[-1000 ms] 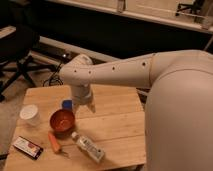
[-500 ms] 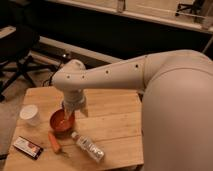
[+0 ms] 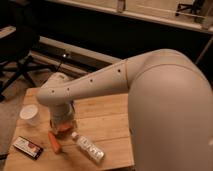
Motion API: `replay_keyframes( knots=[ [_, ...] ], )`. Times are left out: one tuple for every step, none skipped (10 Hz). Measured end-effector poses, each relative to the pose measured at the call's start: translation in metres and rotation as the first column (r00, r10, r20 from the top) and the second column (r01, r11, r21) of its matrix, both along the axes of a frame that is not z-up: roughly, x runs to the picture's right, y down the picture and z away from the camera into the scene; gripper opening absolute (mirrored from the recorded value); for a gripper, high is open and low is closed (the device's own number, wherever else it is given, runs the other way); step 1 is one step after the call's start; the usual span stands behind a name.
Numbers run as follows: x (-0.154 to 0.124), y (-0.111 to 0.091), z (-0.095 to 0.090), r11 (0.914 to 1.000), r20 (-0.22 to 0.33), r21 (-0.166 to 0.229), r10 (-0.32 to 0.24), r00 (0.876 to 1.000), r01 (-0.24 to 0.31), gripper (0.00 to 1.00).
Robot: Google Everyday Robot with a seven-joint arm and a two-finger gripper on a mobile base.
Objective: Place the pepper in the ceramic bowl
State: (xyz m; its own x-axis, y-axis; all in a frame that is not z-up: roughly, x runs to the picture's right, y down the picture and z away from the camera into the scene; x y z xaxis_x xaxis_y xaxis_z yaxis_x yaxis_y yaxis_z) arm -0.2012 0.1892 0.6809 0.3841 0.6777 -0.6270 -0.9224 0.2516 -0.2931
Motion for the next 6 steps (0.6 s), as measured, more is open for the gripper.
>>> replay_keyframes(
  knots=[
    [-0.008, 0.011, -0.001, 0.9994, 0.014, -0.007, -0.034, 0.999, 0.034, 0.65],
    [-0.013, 0.019, 0.000, 0.9982, 0.023, -0.011, -0.058, 0.998, 0.059, 0.65],
    [-0.021, 0.029, 0.001, 0.9962, 0.036, -0.018, -0.084, 0.996, 0.085, 0.65],
    [-0.028, 0.039, 0.003, 0.9941, 0.049, -0.024, -0.104, 0.993, 0.105, 0.65],
    [-0.035, 0.048, 0.006, 0.9923, 0.064, -0.022, -0.120, 0.991, 0.122, 0.65],
    [-0.041, 0.056, 0.011, 0.9914, 0.076, -0.013, -0.129, 0.989, 0.130, 0.65]
  ],
)
